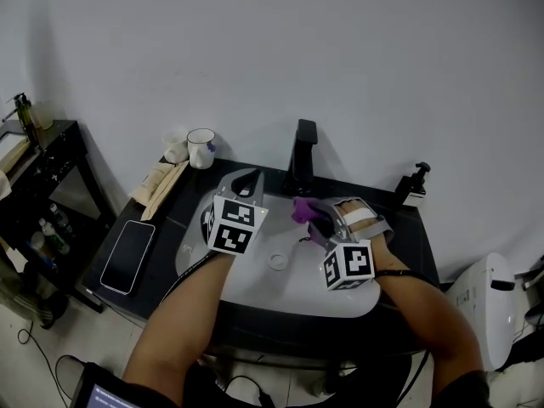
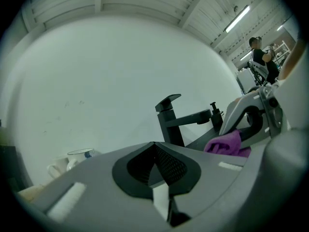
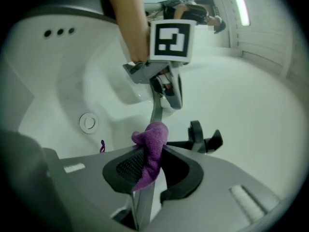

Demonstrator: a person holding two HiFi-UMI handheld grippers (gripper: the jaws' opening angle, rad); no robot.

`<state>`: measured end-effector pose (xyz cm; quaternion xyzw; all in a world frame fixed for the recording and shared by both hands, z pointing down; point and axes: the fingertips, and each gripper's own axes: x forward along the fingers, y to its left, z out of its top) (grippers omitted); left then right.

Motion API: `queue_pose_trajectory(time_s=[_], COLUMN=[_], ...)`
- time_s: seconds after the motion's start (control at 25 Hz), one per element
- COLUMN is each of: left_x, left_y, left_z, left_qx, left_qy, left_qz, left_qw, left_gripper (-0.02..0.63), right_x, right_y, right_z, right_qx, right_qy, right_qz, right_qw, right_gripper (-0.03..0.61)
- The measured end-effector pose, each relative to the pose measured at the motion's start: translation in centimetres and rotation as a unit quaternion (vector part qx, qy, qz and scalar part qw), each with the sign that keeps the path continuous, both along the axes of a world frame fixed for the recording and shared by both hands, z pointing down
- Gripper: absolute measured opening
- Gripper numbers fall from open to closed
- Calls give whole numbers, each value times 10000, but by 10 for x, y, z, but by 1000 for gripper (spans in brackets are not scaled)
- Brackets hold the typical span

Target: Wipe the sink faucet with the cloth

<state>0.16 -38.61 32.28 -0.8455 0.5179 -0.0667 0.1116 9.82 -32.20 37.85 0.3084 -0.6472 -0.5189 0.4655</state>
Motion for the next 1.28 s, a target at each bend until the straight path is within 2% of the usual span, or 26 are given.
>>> queue_pose_trajectory(time_s=[0.12,0.36,0.52,0.68,0.96,1.28], left_x=[1,-1,-1,-3,2,3], left_y=[2,1,0,-2,-2,-2], left_z=[-1,-1,-3,-4,-3,-2], left_qx=[49,64,81,97,85,82], left_qy=[-123,-100,-83,-30,20,19], left_qz=[-7,-22,-17,-9,99,124], left_qw=[9999,9999,9999,9999,9999,9999], left_gripper=[17,17,17,17,17,17], right_x=[23,63,61,45,27,25], right_y=[-13,-55,-78,-96,-119,-120], right_z=[-19,-72,-109,-133,-109,-74], right_qx=[273,608,788,1048,1074,766], right_qy=[13,-542,-648,-406,400,385], right_qz=[309,897,950,790,627,670], right_qw=[9991,9926,9902,9905,9914,9941], right_gripper=[87,87,87,87,87,87])
